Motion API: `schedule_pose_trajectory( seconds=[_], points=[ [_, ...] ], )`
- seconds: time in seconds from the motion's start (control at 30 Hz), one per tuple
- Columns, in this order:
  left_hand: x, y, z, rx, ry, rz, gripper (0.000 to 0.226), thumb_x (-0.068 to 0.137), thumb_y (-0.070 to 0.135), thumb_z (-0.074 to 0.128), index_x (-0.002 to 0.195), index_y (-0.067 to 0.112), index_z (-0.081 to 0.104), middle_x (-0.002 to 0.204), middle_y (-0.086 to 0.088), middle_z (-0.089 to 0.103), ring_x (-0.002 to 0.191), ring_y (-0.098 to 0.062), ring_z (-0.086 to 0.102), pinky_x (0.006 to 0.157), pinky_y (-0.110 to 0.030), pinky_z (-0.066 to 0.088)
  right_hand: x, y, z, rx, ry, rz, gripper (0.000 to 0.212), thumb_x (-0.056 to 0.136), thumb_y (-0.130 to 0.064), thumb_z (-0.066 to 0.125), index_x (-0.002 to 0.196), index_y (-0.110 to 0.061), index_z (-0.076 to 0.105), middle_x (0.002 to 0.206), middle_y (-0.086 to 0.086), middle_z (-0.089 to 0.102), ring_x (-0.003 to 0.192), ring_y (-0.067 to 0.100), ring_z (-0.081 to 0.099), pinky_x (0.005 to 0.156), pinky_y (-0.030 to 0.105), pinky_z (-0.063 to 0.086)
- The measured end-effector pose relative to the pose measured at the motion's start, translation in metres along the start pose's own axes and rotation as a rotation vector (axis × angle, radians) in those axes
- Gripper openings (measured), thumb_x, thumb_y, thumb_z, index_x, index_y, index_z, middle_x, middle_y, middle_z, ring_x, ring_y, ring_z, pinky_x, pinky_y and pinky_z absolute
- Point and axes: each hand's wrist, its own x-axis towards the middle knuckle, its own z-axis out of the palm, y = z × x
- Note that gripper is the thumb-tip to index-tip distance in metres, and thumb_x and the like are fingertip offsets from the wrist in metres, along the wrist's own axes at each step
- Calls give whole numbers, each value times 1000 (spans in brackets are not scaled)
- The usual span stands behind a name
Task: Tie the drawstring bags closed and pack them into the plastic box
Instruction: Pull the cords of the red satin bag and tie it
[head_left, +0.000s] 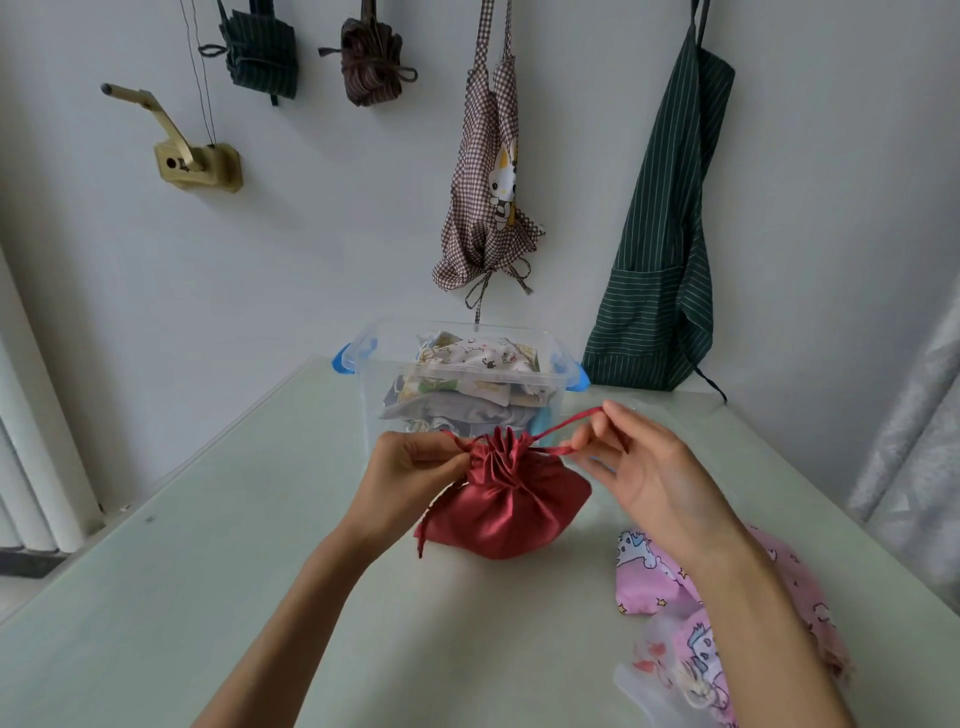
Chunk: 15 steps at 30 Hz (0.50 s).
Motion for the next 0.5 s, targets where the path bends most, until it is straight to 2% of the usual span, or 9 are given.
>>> schedule_pose_trajectory(
  seconds=[0.03,0.1,0.17,0.2,0.23,0.27,0.37,0.43,0.5],
  points=[
    [0,0,0,-31,14,2,11,83,-7,64,82,-2,74,75,-3,75,71,-6,68,68,-16,53,1,3,-1,18,57,31,26,90,-23,49,67,-11,53,56,2,55,59,13,60,74,25,56],
    [1,0,0,-76,36,-7,9,81,-3,67,86,-4,74,80,-7,75,74,-6,68,71,-15,53,5,10,-8,-339,206,20,30,93,-22,52,66,-12,60,45,-4,45,50,12,48,57,20,53],
    [0,-1,1,-57,27,-18,9,81,1,68,85,-3,75,81,-8,76,75,-5,67,72,-16,53,5,12,-16,-895,301,-83,34,91,-25,57,60,-16,64,40,-6,44,48,12,46,57,25,48],
    [0,-2,2,-48,28,-25,9,81,2,68,84,-2,75,81,-7,76,75,-5,67,73,-17,54,6,13,-18,-998,334,-121,36,90,-27,58,56,-17,63,41,-7,47,50,12,48,64,29,48],
    [0,-2,3,-46,37,-31,9,81,4,68,83,-1,75,81,-7,76,75,-6,66,75,-19,54,6,12,-20,-934,369,-128,37,90,-26,59,55,-16,61,45,-7,51,54,11,51,71,32,48],
    [0,-3,4,-42,50,-36,11,83,7,67,83,-1,75,80,-9,75,75,-8,64,75,-23,53,6,11,-19,-711,376,-99,36,91,-23,58,56,-14,58,53,-5,56,60,11,55,78,32,48],
    [1,-3,8,-71,52,-87,30,88,20,63,81,-7,70,74,-16,64,72,-17,52,71,-32,43,5,3,-8,103,154,41,25,90,-20,51,67,-13,51,65,3,61,75,16,64,91,34,53],
    [1,-3,10,-151,56,-147,34,90,24,61,83,-8,68,74,-14,58,71,-19,49,72,-32,40,6,4,-6,312,118,75,25,90,-21,50,67,-14,52,55,0,50,59,13,59,81,31,58],
    [1,-3,11,-235,61,-212,30,90,24,61,90,-4,71,82,-13,67,77,-21,60,81,-31,47,8,7,-7,228,167,80,26,93,-22,49,68,-14,54,49,-4,35,44,8,41,59,21,56]
  ],
)
